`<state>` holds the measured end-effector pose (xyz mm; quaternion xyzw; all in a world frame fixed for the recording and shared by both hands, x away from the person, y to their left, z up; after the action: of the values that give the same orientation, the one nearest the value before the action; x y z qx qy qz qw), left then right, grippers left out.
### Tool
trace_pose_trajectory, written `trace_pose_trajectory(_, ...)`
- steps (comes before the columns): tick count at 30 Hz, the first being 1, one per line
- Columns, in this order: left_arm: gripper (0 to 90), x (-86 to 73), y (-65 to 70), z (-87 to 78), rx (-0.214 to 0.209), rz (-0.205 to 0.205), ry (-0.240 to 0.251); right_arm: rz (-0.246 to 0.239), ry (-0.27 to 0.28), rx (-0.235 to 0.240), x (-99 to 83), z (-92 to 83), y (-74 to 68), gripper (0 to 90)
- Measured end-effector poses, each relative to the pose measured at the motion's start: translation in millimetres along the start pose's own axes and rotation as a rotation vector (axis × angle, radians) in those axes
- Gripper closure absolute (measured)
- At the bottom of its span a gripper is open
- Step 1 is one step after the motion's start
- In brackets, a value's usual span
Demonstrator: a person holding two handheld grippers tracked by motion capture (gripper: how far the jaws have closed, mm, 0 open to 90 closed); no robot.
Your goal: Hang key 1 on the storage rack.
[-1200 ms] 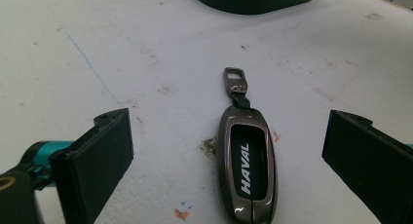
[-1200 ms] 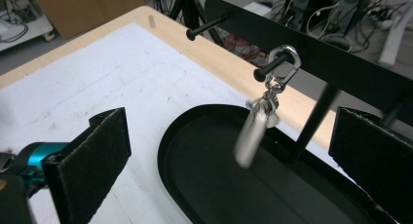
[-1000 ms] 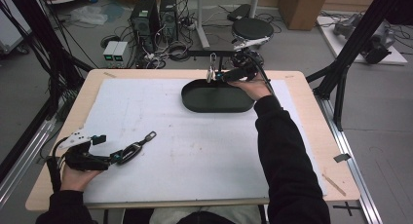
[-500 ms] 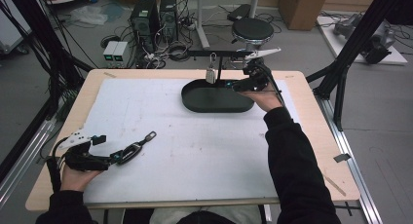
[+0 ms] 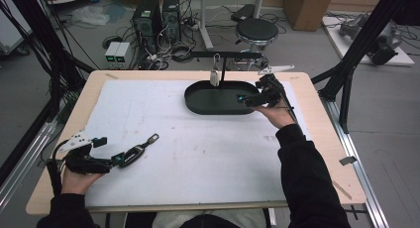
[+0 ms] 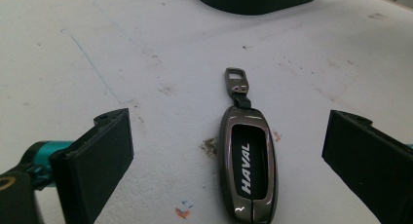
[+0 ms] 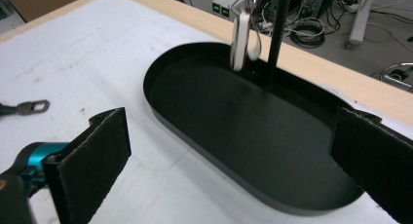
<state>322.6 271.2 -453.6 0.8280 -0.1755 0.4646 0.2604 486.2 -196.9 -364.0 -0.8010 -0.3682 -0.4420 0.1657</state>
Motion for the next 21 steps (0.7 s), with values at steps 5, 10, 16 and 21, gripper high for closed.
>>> trace_pose_trajectory(5,5.0,0.3,-0.1,-1.4,0.008,0.004,0.006,0.013,0.031,0.003,-9.0,-4.5,-5.9,0.8)
trace_pose_trajectory(10,5.0,-0.2,0.1,-1.1,0.009,0.005,0.000,0.012,0.032,0.012,-21.3,-9.0,-12.1,0.8)
trace_pose_trajectory(16,5.0,-0.5,0.5,-0.7,0.007,0.003,-0.002,0.015,0.028,0.013,-37.0,-13.7,-20.8,0.8)
trace_pose_trajectory(21,5.0,-1.4,1.0,0.7,0.005,0.007,-0.014,0.013,0.029,0.015,-48.9,-18.8,-28.8,0.8)
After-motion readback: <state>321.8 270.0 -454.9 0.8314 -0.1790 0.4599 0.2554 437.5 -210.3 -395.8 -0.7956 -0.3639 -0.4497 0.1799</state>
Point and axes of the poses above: each handheld gripper's, and its own axes: z roughly forward along the jaws, x roughly out of its top, y roughly to its right, the point moved 6 cm from there along z, roughly forward along the jaws, and after that the axes turned 9 degrees about -z, right-handed, at the moved point
